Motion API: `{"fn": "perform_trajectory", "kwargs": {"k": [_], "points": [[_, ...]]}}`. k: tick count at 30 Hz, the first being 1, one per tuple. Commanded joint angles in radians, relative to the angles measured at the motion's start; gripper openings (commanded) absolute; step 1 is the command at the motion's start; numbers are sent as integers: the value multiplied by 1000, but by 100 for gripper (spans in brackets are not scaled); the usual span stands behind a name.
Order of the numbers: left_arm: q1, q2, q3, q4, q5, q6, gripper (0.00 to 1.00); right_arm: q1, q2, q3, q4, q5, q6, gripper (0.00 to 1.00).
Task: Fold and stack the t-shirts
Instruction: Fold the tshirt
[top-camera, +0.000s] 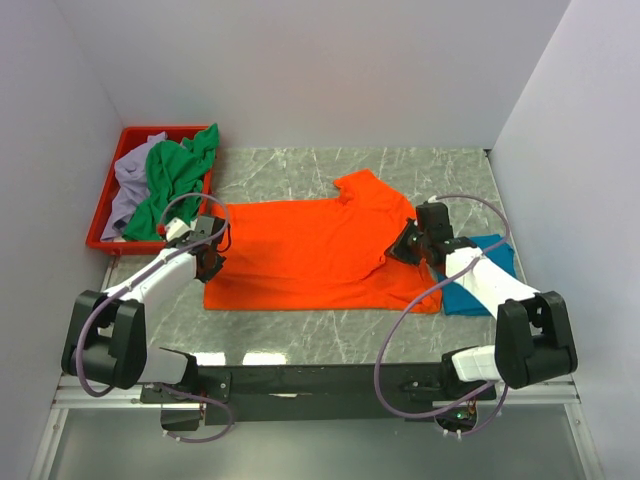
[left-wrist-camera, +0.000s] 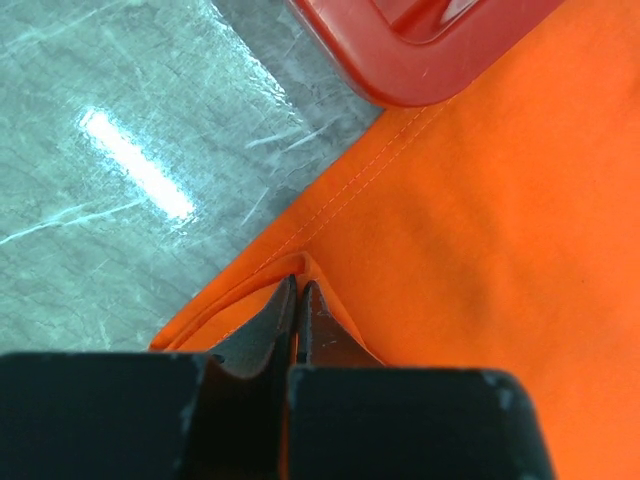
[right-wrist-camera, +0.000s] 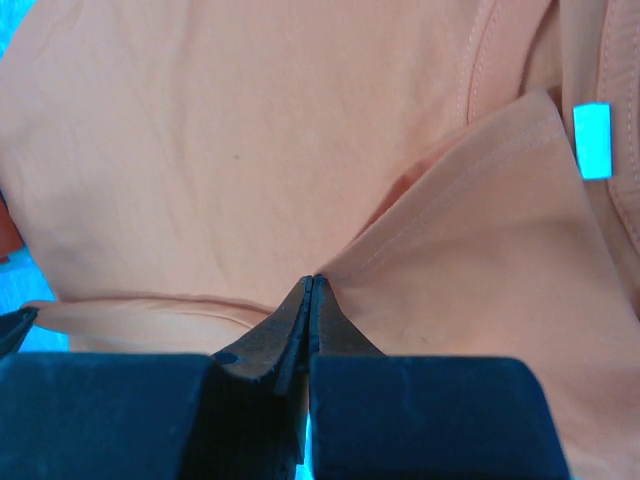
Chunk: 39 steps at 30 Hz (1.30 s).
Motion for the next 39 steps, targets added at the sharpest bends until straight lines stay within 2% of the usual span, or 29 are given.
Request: {"fn": "perform_trajectory", "kwargs": {"k": [1, 23, 27, 28, 29, 30, 31, 32, 33, 34, 36, 39], "points": [[8, -33, -12, -5, -36, -3, 1, 8, 29, 60, 3, 33, 4, 0], [37, 5, -53, 54, -16, 7, 1, 8, 195, 131, 46, 39, -22, 0], [43, 11, -56, 71, -3, 17, 8, 6, 220, 149, 50, 31, -26, 0], [42, 10, -59, 73, -3, 20, 17, 8, 224, 153, 55, 28, -26, 0], [45, 10, -58, 80, 2, 23, 21, 8, 227, 159, 59, 17, -25, 1], [45, 7, -59, 82, 5, 28, 23, 8, 227, 160, 61, 8, -26, 4], [45, 5, -59, 85, 8, 34, 31, 6, 229, 160, 70, -3, -28, 17], [45, 1, -61, 87, 13, 39, 35, 6, 227, 165, 73, -12, -31, 24], [45, -7, -58, 88, 13, 45, 41, 9, 226, 168, 69, -25, -42, 37], [46, -13, -55, 90, 16, 51, 44, 8, 221, 176, 64, -26, -48, 42], [46, -26, -38, 93, 28, 74, 48, 8, 212, 186, 38, -12, -65, 50], [45, -33, 22, 78, 42, 105, 52, -6, 204, 220, 1, 7, -78, 51]]}}
